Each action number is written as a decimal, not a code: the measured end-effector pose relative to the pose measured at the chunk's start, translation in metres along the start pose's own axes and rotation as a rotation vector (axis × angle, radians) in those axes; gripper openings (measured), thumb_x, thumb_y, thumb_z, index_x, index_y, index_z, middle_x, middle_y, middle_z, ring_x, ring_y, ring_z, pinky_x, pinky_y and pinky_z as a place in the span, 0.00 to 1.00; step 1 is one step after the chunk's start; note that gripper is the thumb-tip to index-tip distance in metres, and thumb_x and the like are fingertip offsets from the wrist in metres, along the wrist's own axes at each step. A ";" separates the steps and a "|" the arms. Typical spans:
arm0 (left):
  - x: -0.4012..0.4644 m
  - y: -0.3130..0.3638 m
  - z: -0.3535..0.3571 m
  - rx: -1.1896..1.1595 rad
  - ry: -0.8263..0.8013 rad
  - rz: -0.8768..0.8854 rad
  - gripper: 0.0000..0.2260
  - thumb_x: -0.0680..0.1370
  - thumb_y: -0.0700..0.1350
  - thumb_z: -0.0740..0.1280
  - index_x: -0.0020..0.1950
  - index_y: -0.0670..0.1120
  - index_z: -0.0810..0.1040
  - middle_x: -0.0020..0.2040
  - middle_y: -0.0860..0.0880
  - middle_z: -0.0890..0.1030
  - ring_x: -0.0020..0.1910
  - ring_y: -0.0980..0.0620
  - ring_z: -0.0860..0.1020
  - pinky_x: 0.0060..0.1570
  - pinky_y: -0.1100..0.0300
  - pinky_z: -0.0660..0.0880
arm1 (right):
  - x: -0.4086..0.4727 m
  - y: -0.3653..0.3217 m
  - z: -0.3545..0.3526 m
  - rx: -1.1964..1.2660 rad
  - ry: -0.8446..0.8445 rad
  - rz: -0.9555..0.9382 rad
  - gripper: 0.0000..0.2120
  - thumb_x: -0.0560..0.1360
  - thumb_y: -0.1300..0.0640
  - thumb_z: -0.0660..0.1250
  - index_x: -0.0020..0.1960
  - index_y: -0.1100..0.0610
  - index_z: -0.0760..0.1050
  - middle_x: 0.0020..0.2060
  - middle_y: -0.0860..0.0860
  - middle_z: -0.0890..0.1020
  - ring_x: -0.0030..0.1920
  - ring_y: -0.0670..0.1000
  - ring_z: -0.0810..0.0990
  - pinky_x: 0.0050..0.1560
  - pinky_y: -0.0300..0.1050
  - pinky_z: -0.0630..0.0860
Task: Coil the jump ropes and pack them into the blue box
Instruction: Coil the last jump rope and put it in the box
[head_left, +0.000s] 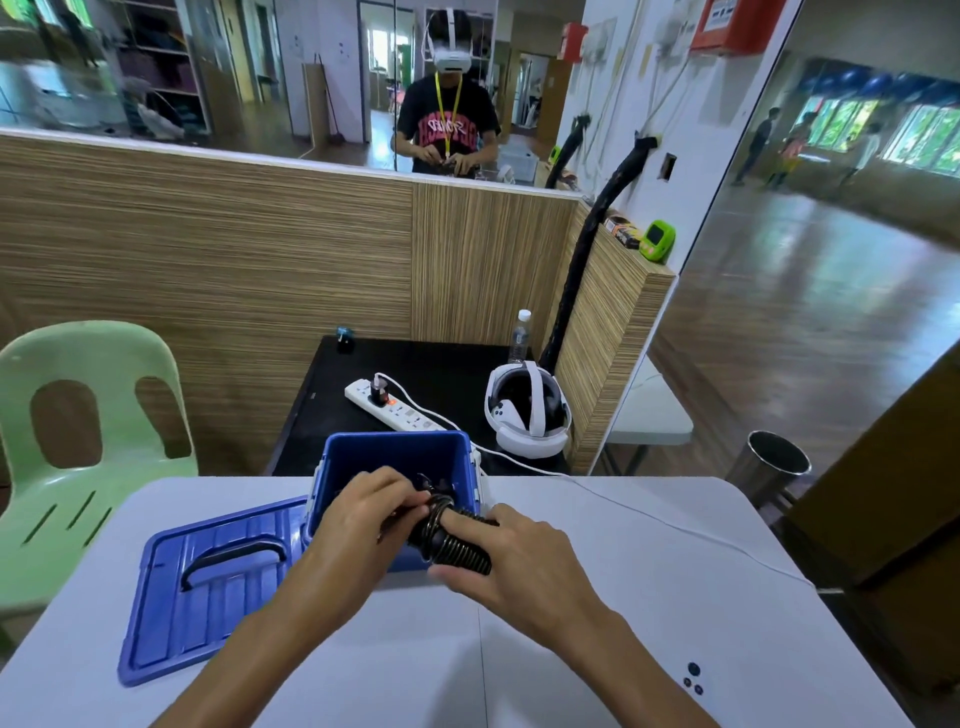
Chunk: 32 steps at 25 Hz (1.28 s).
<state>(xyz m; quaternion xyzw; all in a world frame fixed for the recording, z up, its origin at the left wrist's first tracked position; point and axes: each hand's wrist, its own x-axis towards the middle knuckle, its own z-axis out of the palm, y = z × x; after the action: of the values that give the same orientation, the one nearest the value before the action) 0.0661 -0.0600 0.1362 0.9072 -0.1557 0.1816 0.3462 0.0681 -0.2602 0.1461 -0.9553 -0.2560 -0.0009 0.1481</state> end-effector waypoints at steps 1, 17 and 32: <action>-0.004 -0.001 -0.003 -0.005 -0.034 0.009 0.04 0.77 0.44 0.68 0.50 0.49 0.81 0.47 0.59 0.76 0.48 0.59 0.75 0.49 0.67 0.74 | -0.001 -0.001 0.001 -0.002 -0.002 -0.014 0.24 0.75 0.31 0.58 0.69 0.35 0.62 0.53 0.49 0.76 0.48 0.52 0.76 0.45 0.45 0.73; -0.016 -0.014 -0.023 -0.154 -0.263 -0.054 0.17 0.78 0.44 0.67 0.64 0.60 0.76 0.55 0.64 0.75 0.58 0.62 0.72 0.54 0.68 0.74 | -0.008 -0.002 0.006 0.012 0.047 -0.010 0.31 0.70 0.26 0.53 0.70 0.35 0.64 0.53 0.47 0.75 0.47 0.50 0.78 0.41 0.41 0.71; 0.000 -0.003 -0.010 -0.637 -0.044 -0.226 0.08 0.76 0.49 0.67 0.51 0.50 0.83 0.49 0.52 0.83 0.53 0.52 0.81 0.52 0.56 0.79 | -0.003 -0.007 0.004 0.133 -0.037 -0.019 0.28 0.74 0.30 0.59 0.73 0.32 0.58 0.55 0.42 0.70 0.51 0.45 0.74 0.49 0.40 0.73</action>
<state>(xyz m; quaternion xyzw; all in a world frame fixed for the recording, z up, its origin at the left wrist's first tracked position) 0.0649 -0.0507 0.1415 0.7687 -0.1106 0.0646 0.6266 0.0619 -0.2545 0.1436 -0.9407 -0.2674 0.0323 0.2063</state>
